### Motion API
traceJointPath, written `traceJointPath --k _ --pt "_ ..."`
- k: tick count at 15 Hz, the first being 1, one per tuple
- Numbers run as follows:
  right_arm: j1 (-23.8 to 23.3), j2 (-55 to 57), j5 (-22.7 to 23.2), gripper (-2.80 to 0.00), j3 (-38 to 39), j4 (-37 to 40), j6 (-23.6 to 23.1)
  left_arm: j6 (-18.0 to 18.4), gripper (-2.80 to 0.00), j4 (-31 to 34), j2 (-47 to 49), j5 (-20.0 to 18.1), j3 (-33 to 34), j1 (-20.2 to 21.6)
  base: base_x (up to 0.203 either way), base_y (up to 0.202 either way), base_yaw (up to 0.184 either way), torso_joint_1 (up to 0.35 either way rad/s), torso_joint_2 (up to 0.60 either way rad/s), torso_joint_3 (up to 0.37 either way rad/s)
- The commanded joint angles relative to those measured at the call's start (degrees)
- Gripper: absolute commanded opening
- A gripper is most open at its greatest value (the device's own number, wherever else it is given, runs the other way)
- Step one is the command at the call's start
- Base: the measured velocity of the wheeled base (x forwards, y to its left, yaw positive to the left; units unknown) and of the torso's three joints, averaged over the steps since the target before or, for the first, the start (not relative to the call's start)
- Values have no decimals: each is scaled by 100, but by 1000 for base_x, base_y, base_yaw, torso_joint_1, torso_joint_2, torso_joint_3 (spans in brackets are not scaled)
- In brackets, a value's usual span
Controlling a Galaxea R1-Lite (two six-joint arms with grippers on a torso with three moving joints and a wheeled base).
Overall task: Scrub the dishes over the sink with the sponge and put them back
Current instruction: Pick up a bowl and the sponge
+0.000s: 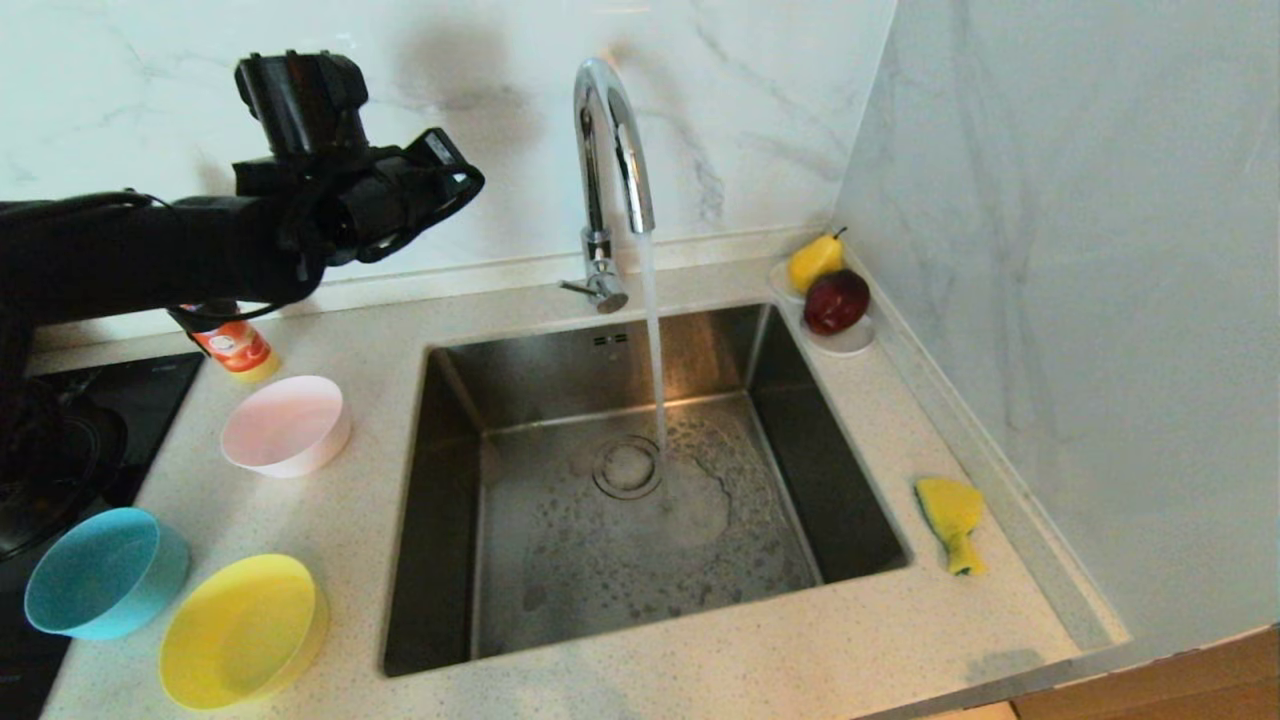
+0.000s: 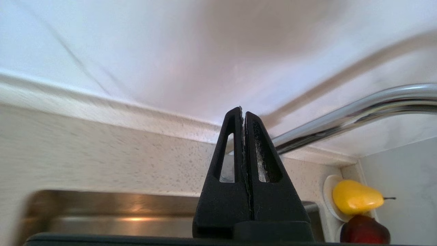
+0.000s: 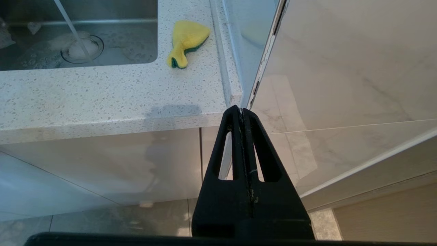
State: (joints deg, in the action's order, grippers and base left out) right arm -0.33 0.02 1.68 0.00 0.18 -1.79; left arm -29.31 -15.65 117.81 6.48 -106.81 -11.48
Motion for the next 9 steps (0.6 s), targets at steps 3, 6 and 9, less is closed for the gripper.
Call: traceJointPath --k 3,6,9 --pt "-2 -2 7 -280 3 -1 -5 1352 -280 435 -1343 1352 116 22 0 0 0 0 0 0" --pt "-2 6 6 -280 7 -1 -5 1907 -280 462 -2455 1862 744 23 0 0 0 0 0 0" --pt "-2 -2 -1 -280 0 -1 -5 2554 -280 460 -4083 1962 2233 23 0 0 0 0 0 0"
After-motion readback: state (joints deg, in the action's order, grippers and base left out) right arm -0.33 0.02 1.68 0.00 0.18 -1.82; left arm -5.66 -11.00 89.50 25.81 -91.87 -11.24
